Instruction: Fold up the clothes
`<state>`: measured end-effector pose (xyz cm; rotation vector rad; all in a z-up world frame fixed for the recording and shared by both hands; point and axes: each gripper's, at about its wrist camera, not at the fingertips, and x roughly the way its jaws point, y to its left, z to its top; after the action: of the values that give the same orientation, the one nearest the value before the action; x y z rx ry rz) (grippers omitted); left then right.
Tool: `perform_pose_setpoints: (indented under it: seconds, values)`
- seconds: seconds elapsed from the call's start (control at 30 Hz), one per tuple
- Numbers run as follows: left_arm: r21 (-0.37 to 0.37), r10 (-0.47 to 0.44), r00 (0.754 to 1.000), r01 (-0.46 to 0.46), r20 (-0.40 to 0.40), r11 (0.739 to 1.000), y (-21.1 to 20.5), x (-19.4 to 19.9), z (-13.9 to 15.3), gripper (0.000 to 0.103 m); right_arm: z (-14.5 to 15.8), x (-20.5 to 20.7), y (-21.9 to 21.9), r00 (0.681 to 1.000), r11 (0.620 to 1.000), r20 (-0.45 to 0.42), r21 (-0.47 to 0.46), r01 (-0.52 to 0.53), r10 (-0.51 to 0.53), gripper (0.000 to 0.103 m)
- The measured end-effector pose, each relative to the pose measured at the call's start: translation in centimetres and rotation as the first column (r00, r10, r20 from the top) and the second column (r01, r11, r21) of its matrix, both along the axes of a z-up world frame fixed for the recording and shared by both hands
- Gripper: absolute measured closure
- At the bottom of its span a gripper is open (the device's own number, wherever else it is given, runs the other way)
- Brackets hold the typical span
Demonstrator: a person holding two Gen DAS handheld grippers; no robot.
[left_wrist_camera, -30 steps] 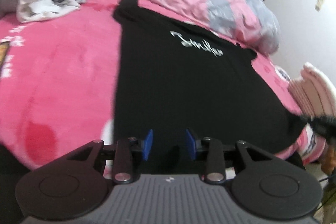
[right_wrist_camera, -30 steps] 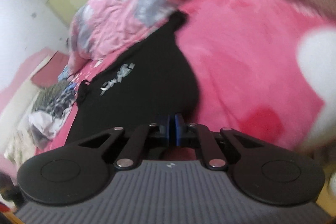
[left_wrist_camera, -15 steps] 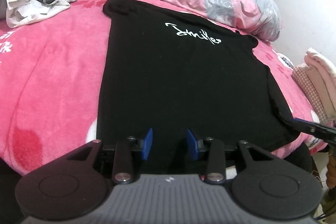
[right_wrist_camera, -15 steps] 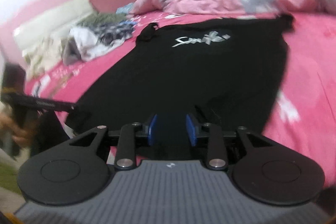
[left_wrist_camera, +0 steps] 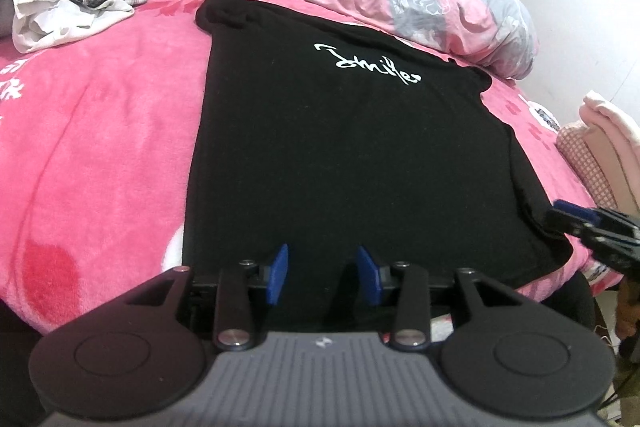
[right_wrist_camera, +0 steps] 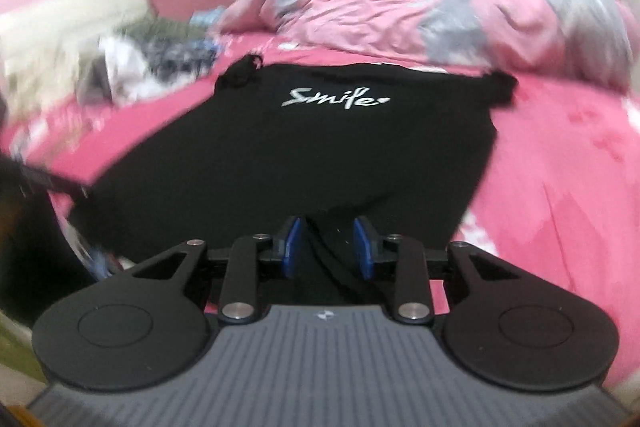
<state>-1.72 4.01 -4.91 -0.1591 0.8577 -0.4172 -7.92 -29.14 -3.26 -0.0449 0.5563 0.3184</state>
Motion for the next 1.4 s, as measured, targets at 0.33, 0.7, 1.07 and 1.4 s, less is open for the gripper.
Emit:
perform_pose_setpoints:
  seconds: [0.33,0.7,1.07,1.4]
  values:
    - [-0.022,-0.004,1.0,0.004,0.002,1.0,0.3,0.1,-0.2,0.062,-1.2,3.0,2.3,1.0,0.995,-0.016,-0.097,0.021,-0.023,0.088]
    - [-0.045,-0.015,1.0,0.014,-0.003,0.999,0.9,-0.1,-0.2,0.062,-0.1,-3.8,-8.8,0.905,0.846,0.003,0.357,0.396,-0.425,0.098]
    - [-0.048,0.005,1.0,-0.005,-0.003,0.999,1.4,-0.4,-0.1,0.062,-6.3,-7.8,-14.0,0.782,0.614,-0.21,0.513,0.6,-0.587,0.096]
    - [0.023,0.019,0.997,-0.021,0.07,1.0,2.2,-2.1,0.9,0.06,-2.6,-6.9,-12.6,0.863,0.756,-0.079,0.447,0.478,-0.499,0.093]
